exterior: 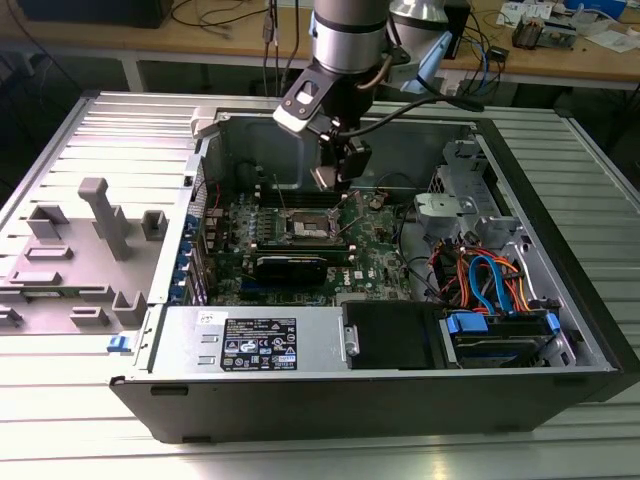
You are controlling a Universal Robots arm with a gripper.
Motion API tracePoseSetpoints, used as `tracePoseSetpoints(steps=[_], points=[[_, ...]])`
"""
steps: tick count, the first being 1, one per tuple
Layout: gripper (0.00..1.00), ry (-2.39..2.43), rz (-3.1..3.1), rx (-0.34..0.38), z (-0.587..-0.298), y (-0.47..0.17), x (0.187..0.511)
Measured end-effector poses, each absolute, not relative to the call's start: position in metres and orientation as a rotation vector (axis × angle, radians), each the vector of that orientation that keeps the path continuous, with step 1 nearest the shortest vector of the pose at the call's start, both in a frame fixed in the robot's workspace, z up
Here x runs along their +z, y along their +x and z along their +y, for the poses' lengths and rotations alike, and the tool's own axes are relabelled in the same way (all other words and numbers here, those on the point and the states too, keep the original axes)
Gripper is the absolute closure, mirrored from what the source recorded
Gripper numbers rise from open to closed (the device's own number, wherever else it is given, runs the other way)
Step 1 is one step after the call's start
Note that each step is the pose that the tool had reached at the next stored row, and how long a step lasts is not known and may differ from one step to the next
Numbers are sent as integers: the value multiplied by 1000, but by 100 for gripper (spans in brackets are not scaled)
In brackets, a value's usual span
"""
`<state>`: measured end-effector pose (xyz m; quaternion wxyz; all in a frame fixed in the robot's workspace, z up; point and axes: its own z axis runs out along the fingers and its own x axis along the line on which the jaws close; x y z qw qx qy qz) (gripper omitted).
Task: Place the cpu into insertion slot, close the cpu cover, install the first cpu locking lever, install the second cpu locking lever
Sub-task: 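Place the cpu into insertion slot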
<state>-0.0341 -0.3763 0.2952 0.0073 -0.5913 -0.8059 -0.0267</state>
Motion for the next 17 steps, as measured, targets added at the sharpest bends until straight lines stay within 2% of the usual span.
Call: tracePoseSetpoints(steps=[17], points=[[45,-2104,-2302,-66,-376,-37,278]])
